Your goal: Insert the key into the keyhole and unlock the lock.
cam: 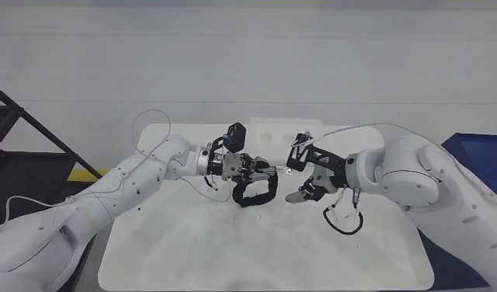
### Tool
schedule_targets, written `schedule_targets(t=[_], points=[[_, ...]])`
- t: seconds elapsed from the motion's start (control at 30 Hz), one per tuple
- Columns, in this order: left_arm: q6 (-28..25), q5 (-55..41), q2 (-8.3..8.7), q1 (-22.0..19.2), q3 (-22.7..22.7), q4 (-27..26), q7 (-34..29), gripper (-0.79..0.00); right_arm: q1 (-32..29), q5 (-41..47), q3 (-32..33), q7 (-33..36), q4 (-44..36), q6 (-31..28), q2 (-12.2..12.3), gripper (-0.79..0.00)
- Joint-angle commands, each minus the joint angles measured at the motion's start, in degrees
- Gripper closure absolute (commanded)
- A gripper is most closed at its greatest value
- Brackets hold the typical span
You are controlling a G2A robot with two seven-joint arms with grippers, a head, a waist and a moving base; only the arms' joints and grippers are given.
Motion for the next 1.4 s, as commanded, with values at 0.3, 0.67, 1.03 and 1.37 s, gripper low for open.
schedule_targets(t=[0.3,0.67,1.03,1.37], points=[[0.0,-4.7,-0.24,0.1,0.0,1.0,-0.9,0.0,-8.2,-10.1,4.7,-10.9,-5.3,-11.1,1.6,-0.785],[0.0,-5.5,-0.95,0.1,0.0,1.8,-0.7,0.0,-7.5,-13.4,1.9,-13.0,-5.4,-10.8,0.4,-0.785],[0.0,-3.7,-1.5,0.1,0.0,2.0,-0.5,0.0,-5.6,-15.1,1.7,-10.4,-4.8,-8.6,-0.4,-0.785],[0.0,-3.7,-1.33,0.4,0.0,0.9,-2.1,0.0,-6.6,-25.8,2.0,-9.4,-8.2,-10.0,-0.3,-0.643]])
